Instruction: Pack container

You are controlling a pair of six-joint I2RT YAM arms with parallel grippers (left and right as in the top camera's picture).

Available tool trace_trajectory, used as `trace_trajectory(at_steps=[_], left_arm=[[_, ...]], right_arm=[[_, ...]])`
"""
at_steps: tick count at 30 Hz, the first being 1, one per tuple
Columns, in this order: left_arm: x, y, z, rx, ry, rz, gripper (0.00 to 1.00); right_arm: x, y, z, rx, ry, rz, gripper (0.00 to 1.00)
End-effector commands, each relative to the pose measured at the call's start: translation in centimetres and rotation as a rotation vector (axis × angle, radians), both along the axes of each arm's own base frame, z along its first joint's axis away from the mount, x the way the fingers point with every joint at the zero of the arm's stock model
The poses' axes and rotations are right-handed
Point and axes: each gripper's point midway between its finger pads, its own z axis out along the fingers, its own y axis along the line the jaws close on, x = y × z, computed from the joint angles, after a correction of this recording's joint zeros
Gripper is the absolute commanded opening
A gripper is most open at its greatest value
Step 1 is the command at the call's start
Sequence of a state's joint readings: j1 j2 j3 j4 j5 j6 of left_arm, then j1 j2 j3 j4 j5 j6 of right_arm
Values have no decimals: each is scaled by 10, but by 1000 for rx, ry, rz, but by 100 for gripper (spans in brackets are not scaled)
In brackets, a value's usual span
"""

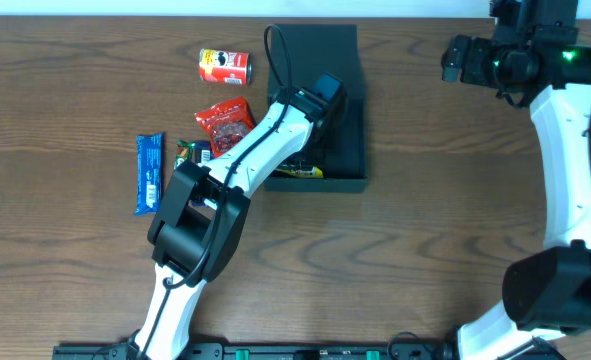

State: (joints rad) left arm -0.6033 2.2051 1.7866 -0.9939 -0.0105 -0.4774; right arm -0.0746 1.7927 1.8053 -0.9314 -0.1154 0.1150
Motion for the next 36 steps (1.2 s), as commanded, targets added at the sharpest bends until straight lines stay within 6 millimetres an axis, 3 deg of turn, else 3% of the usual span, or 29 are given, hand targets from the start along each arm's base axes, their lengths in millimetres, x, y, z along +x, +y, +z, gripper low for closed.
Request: trace_trajectory(at_steps=[1, 6, 7, 8, 9, 10, 11, 14, 16, 23, 27, 29, 36], left_arm=[[1, -2, -3, -3, 12, -7, 14], [15, -8, 26, -41, -61, -20, 16], [21, -9, 37, -50, -93, -27, 21], [29, -8, 50, -51, -136, -27, 32], [37, -6, 62, -47, -180, -32, 50], [47, -3, 80, -39, -240, -39, 69], [55, -2, 93, -37, -286, -54, 98], [74, 7, 121, -29, -373, -116, 95], [86, 24, 134, -25, -399, -103, 95], [132, 116, 141, 10, -448, 42, 96], [159, 152, 139, 31, -501, 52, 95], [164, 157, 130, 25, -493, 39, 95], [182, 140, 86, -33, -458, -67, 95]], right_arm=[[-1, -2, 6, 4, -10, -14, 99], [-1, -2, 6, 4, -10, -14, 99], [-1, -2, 6, 4, -10, -14, 99], [-1, -2, 6, 4, -10, -14, 99], [-1, -2, 6, 4, -10, -14, 99], [-1, -2, 6, 4, -10, -14, 99], [-1, -2, 6, 4, -10, -14, 99], [-1, -2, 6, 4, -10, -14, 99], [-1, -2, 6, 4, -10, -14, 99], [-1, -2, 5, 4, -7, -14, 99], [-1, -2, 5, 4, -10, -14, 99], [-1, -2, 5, 5, -10, -14, 99], [-2, -1, 5, 17, -5, -28, 99]])
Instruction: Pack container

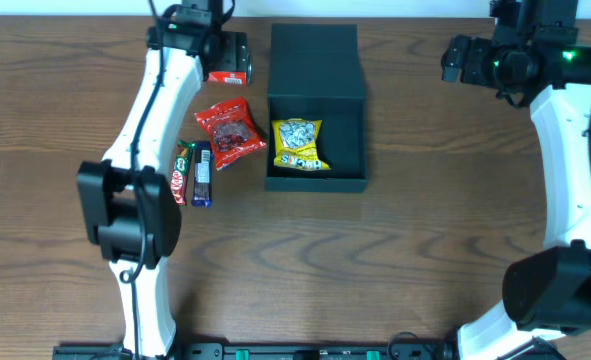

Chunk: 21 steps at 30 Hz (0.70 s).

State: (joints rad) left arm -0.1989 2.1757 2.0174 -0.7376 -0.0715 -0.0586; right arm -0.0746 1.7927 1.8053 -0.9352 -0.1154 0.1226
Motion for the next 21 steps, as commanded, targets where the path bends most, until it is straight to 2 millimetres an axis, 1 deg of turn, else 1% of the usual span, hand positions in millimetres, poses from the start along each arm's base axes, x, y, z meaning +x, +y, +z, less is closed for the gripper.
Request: trace_trajectory(at_steps=[1, 2, 5, 9, 13, 16, 19, 20, 21], left_arm=[[3, -16, -31, -12, 53, -105, 95], [4, -16, -38, -8, 64, -105, 95], [5, -13, -51, -2, 83, -99, 95], [9, -12, -55, -4, 75, -96, 95], [13, -15, -52, -25, 57, -72, 95], [16, -21, -43, -108, 37, 60, 95], [19, -15, -39, -229, 1, 366, 95], [21, -18, -37, -288, -12, 445, 96], [25, -22, -33, -337, -36, 486, 96]], right_arm=[[-1, -1, 5, 11, -8, -22, 99], [-2, -1, 5, 12, -5, -22, 99], [-3, -1, 4, 12, 2, -22, 99], [-4, -1, 3, 13, 7, -22, 99], [-4, -1, 3, 21, 7, -35, 99], [-4, -1, 3, 21, 7, -34, 99], [-4, -1, 3, 22, 7, -34, 99], [-4, -1, 3, 22, 8, -34, 99], [-4, -1, 3, 22, 8, -34, 99]])
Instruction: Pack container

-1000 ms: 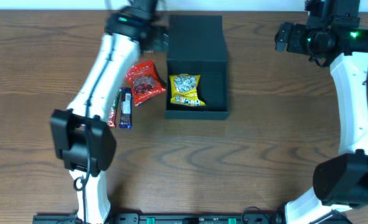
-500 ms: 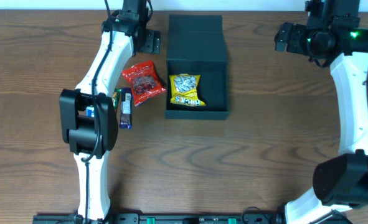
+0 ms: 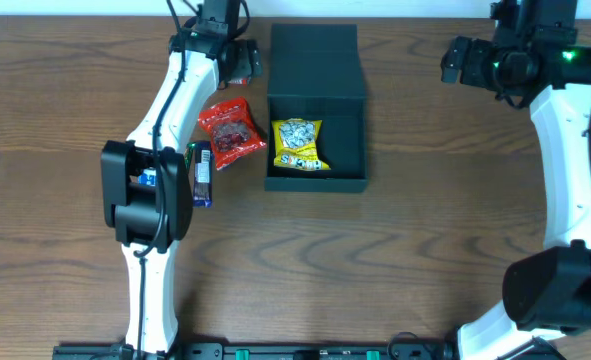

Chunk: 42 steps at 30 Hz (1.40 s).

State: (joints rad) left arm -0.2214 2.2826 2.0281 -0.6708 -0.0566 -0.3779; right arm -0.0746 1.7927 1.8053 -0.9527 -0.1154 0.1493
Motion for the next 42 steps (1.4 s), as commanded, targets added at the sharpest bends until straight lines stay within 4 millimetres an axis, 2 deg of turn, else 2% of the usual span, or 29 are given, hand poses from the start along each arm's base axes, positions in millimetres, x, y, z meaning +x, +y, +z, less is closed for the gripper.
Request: trace_trajectory(at_steps=[1, 4, 7, 11, 14, 17, 19, 24, 32, 37, 42], left_arm=[[17, -9, 17, -170, -88, 250, 96], [43, -25, 48, -188, -227, 157, 96], [60, -23, 64, -172, -314, 130, 96], [81, -7, 55, -163, -320, 85, 96], [93, -5, 47, -175, -318, 62, 96], [99, -9, 30, -188, -301, 50, 96], [101, -11, 21, -179, -291, 37, 96], [101, -13, 14, -153, -281, 0, 96], [92, -14, -2, -127, -221, -38, 96], [82, -14, -19, -125, -154, -42, 96], [79, -14, -22, -93, -140, -82, 96]], right_arm=[[0, -1, 6, 4, -12, -13, 99], [0, -2, 6, 3, -13, -14, 99], [0, -2, 6, 4, -13, -13, 99], [0, -2, 6, 4, -12, -13, 99], [-1, -1, 5, 7, -8, -16, 99], [-3, -1, 4, 7, 1, -16, 99], [-4, -1, 3, 8, 8, -16, 99], [-6, -1, 2, 8, 16, -16, 99], [-6, 6, 2, 12, 16, -6, 99], [-6, 10, 1, 12, 20, 2, 99], [-7, 13, 1, 12, 23, 8, 99]])
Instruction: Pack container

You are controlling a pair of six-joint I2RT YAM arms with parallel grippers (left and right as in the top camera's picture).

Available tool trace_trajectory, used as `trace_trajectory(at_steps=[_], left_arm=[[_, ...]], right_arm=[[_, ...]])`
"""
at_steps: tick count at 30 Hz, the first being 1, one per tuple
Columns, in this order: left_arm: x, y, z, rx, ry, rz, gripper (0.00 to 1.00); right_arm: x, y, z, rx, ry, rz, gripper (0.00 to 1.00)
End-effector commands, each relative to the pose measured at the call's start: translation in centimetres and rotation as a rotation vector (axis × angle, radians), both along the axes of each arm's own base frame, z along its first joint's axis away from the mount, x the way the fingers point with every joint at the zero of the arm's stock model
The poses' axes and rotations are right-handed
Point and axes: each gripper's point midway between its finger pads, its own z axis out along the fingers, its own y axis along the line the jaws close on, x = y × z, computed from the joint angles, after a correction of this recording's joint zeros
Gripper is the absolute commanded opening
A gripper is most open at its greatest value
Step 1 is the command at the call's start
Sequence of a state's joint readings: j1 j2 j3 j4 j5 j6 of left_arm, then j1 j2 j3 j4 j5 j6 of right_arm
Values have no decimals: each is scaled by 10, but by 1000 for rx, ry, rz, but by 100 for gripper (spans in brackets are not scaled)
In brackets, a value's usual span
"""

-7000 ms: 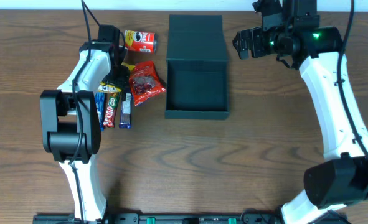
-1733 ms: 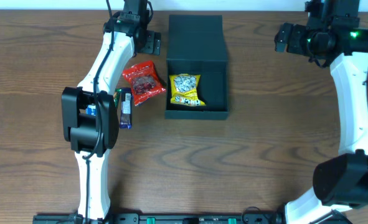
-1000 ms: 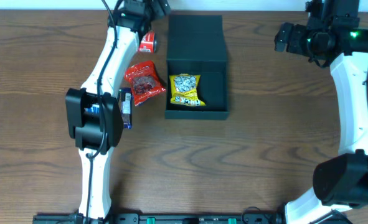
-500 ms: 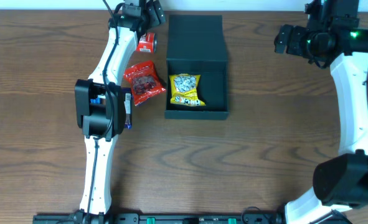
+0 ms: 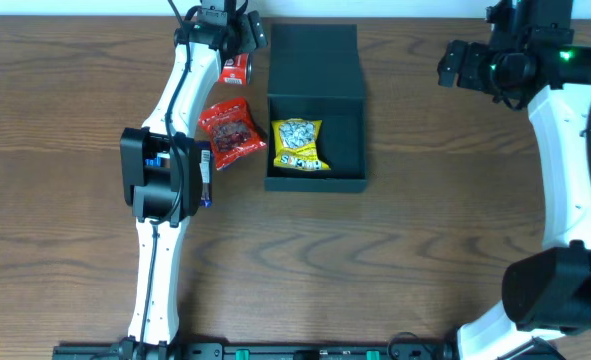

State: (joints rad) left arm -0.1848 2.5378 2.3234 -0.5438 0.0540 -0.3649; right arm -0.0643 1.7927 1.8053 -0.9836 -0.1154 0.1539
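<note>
The black container (image 5: 315,170) stands open at the table's middle, its lid (image 5: 315,62) folded back, and a yellow snack bag (image 5: 297,144) lies inside. My left gripper (image 5: 245,32) is at the far edge, left of the lid. Just in front of it shows part of a red can (image 5: 237,69). The overhead view does not show whether the fingers are open or touch the can. A red snack bag (image 5: 227,133) lies left of the container. My right gripper (image 5: 457,62) hangs at the far right, away from everything, its jaws unclear.
A dark blue bar (image 5: 204,175) lies beside the red bag, and other wrapped bars are mostly hidden under my left arm (image 5: 165,175). The left arm stretches from the front edge to the far edge of the wooden table (image 5: 425,250).
My left gripper has moved slightly farther back and right, so more of the red can shows in front of it. The right arm has barely shifted. The bags and the container are unchanged.
My left arm first reached into the container, hiding the yellow bag. It was then out at the far left by the red can, with the yellow bag lying in the box. It stayed over the can, and now sits just behind it.
</note>
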Motion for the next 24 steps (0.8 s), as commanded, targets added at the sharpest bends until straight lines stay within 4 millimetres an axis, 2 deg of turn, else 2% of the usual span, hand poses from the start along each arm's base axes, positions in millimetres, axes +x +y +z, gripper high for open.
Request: trace_trajectory(at_steps=[1, 24], left_arm=[[0, -1, -8, 28, 16, -44, 96], [-38, 5, -35, 112, 194, -134, 96]], right_arm=[[-1, 8, 5, 8, -8, 3, 99], [-1, 9, 5, 7, -6, 5, 99]])
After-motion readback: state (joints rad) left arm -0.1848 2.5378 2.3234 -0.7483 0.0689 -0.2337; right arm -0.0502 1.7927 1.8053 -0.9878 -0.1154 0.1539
